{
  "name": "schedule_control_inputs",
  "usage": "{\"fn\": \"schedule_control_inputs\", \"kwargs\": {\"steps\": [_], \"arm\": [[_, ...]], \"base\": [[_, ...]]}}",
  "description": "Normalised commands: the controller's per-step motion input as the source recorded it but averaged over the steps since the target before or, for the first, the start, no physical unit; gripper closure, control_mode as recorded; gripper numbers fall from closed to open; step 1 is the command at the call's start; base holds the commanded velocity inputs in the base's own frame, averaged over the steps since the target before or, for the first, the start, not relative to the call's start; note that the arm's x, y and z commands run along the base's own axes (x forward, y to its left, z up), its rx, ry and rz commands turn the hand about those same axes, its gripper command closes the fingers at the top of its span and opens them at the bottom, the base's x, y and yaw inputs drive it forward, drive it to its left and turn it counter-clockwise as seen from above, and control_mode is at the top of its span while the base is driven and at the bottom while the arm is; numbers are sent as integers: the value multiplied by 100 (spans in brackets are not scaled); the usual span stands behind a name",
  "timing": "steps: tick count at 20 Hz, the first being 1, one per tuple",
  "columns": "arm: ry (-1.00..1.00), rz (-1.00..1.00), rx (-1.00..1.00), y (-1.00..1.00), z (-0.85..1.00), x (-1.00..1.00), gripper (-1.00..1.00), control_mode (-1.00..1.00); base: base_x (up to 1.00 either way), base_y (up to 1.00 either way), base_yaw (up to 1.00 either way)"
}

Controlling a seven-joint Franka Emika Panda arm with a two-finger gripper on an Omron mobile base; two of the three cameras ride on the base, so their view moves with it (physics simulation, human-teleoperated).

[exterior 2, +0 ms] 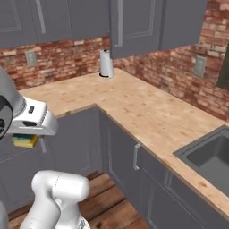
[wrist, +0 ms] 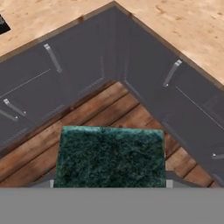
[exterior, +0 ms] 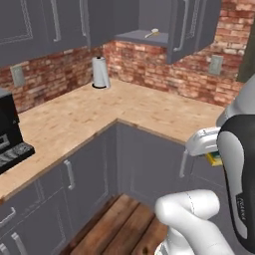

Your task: Pick up the dish brush and sponge from the sink, and place them back in the cabinet, and close the cabinet doors.

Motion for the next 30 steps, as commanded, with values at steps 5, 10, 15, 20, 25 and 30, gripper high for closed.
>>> {"fn": "schedule_control_inputs", "kwargs": {"steps": [5, 10, 15, 20, 25, 30], "arm": [[0, 0, 0, 0, 0, 0, 100, 100], [0, 0, 0, 0, 0, 0, 100, 100], [0, 0, 0, 0, 0, 0, 100, 100], [0, 0, 0, 0, 0, 0, 100, 100], [0, 0, 0, 0, 0, 0, 100, 100], [0, 0, 0, 0, 0, 0, 100, 100]], "base": [[42, 33, 0], [67, 2, 0], [71, 0, -1], [67, 0, -1], [61, 3, 0], [56, 12, -2]]}}
